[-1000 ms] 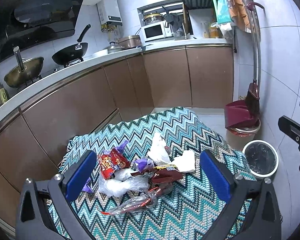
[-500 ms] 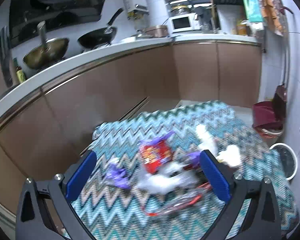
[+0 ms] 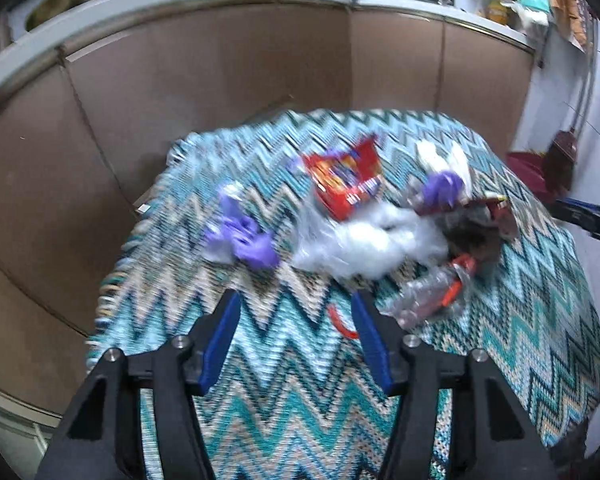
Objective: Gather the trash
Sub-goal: 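Grasp the clear plastic bag with left tool while right tool grasps white tissue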
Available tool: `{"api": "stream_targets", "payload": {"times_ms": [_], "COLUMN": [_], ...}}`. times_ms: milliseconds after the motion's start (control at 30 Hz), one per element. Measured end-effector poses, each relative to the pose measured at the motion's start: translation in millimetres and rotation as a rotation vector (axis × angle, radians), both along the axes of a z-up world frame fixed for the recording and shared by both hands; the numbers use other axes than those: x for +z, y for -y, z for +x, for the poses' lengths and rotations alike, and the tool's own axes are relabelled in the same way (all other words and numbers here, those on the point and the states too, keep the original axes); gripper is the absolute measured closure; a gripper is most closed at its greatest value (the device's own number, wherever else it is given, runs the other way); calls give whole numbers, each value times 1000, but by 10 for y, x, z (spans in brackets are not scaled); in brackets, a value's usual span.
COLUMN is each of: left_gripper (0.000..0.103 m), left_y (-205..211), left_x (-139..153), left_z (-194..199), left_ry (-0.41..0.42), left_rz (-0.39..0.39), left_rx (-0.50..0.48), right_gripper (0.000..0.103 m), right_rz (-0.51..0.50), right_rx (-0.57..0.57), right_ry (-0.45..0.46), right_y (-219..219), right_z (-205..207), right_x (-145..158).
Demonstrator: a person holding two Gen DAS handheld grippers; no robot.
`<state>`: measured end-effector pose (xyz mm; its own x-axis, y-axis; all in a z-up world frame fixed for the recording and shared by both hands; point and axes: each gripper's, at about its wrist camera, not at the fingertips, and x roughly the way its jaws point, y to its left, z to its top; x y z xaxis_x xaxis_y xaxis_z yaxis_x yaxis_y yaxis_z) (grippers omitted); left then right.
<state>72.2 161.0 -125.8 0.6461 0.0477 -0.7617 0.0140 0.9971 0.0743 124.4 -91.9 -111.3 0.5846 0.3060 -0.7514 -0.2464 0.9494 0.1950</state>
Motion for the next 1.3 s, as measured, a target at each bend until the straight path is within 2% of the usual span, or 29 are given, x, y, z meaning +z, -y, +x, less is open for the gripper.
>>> {"api": "stream_targets", "payload": {"times_ms": [267,533,567,600,667,733,800,1000,1300], "left_gripper": [49,49,51,62,66,71,74,76,77], "left_y": [45,178,187,193,205,229,240,219,115], "left_x": [-54,-246,-276,-308,-352,-354,-319,-106,317], "left_z": [415,838,879,918,968,931,892,705,285], "left_ry": [-30,-106,-117,-130,-147,-139,-125,-52,58], "left_rz": [-174,-200,-202,-205,-212,-200,-196,-181,-138], "left_rx": [-59,-59,-49,-41,-35,-33,-31,-33,17], "right_gripper": [48,53,56,63,74,80,91,94,95], "right_rz": [-13,-29,-26,-21,-8,1,15,52,123], "right_rx": [35,60,64,67,71,71,78,87,64], "right_ry": [-96,-149,-145,-145,-144,-142,-126,-80,23], "right_y": [-193,-295,-295,-293,-263,-243,-216,-168,32], "right_z": [387,534,539,544,559,559,524,351,-50], "right_x": [-357,-584,-585,-582,-583,-573,-547,-422,-31]}}
